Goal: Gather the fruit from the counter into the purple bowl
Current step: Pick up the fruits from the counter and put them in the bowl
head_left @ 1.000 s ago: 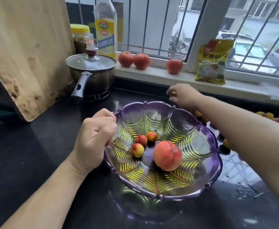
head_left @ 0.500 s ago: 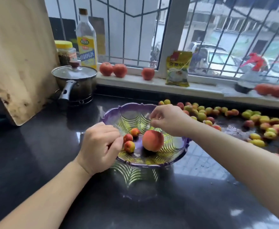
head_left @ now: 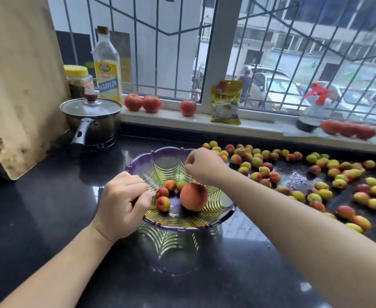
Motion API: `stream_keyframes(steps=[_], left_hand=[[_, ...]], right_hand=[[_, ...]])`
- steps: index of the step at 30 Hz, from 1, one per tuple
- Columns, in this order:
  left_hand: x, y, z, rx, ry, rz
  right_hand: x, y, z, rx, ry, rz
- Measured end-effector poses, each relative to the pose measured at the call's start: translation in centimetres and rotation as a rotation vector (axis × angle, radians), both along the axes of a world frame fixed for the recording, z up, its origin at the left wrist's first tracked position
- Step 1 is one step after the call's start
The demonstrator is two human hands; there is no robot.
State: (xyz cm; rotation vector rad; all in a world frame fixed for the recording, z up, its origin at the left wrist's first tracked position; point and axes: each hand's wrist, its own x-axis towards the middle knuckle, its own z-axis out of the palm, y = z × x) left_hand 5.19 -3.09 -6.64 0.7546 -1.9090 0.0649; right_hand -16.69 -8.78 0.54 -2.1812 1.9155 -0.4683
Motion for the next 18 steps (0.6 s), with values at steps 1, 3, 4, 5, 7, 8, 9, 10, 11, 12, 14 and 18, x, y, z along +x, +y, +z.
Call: stream_keyframes(steps=[1,3,4,5,7,8,9,10,11,12,14,18], left_hand=[[0.0,0.0,0.0,0.003,0.001,-0.003],[0.0,-0.2,-0.1,0.005,0.003,-0.002],[0.0,-0.2,-0.2,0.004,0.004,0.001],[0.0,-0.3,-0.1,0.003,0.006,0.001],[-0.1,-0.4,-0.1,-0.002,0.011,0.003],[-0.1,-0.4,-0.1,-0.002,0.012,0.005],[-0.1,-0.5,-0.1,0.0,0.013,0.008],[-0.1,-0.5,-0.1,0.002,0.013,0.009],[-0.1,-0.5,-0.1,0.004,0.012,0.011],[-0.1,-0.5,-0.2,0.005,0.013,0.012],[-0.1,-0.5,-0.2,0.005,0.015,0.014],[-0.2,-0.5,-0.1,-0.002,0.013,0.011]], right_hand=[[-0.9,0.5,0.5,-0.076,-0.066,-0.023],[-3.4,1.5,1.3,-0.264,-0.176,-0.104],[-5.0,1.8,1.4,-0.333,-0.206,-0.15],[-6.7,1.9,1.3,-0.362,-0.212,-0.197],[-10.2,1.7,0.3,-0.324,-0.159,-0.291],[-11.8,1.5,-0.6,-0.287,-0.085,-0.327],[-13.2,1.6,-1.4,-0.256,0.012,-0.336],[-14.3,1.7,-2.3,-0.229,0.122,-0.315],[-15.1,2.0,-3.2,-0.207,0.23,-0.274],[-15.6,2.2,-4.0,-0.19,0.318,-0.225],[-16.1,2.5,-5.3,-0.186,0.458,-0.124],[-16.4,2.3,-6.1,-0.252,0.566,-0.048]])
